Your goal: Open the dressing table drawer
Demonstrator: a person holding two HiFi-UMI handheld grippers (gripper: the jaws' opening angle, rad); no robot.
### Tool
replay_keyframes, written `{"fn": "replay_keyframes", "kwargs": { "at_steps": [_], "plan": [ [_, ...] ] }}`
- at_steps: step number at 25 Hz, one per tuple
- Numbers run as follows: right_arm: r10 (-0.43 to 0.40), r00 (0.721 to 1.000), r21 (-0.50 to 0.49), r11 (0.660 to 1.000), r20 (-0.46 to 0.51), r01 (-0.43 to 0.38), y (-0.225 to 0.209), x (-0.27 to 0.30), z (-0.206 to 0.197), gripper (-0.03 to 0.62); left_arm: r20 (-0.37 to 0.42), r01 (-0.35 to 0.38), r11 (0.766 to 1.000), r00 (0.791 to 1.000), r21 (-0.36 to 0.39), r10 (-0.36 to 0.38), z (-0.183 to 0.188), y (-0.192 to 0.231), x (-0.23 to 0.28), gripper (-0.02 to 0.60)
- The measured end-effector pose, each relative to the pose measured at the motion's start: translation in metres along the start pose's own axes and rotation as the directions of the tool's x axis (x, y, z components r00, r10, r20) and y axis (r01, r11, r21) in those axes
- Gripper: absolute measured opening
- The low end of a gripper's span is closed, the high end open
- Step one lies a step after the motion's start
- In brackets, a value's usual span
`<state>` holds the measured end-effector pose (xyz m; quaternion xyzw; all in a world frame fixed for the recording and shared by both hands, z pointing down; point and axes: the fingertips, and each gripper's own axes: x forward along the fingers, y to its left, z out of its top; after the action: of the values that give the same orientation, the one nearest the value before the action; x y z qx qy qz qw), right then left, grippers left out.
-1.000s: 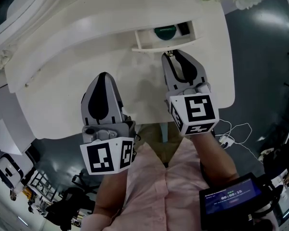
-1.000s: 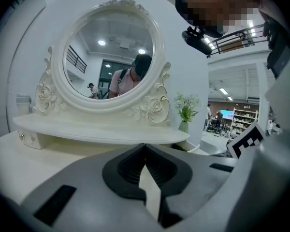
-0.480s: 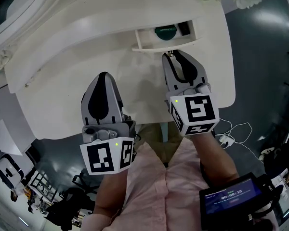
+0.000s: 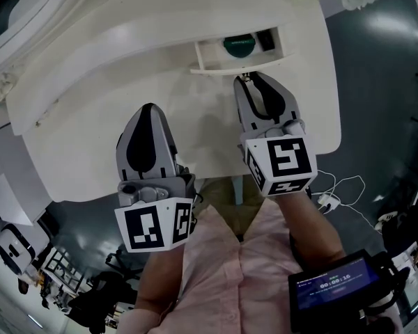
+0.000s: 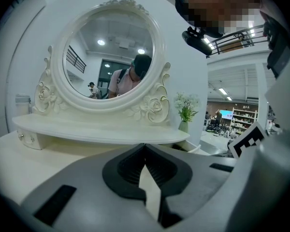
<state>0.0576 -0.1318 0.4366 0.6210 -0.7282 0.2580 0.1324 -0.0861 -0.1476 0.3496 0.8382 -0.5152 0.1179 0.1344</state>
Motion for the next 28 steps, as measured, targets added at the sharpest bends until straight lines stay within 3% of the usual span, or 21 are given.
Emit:
{"fn": "replay_keyframes", "kwargs": {
  "at_steps": [28],
  "plan": [
    [-0.001,1.000,0.006,1.000,0.001,0.001,-0.0018,-0.0066,-0.0051,0.107,0.001,0.009,1.000,1.000,0.006,-0.009,-0.0009,-0.0077,-0.0017,0.021]
  ]
}}
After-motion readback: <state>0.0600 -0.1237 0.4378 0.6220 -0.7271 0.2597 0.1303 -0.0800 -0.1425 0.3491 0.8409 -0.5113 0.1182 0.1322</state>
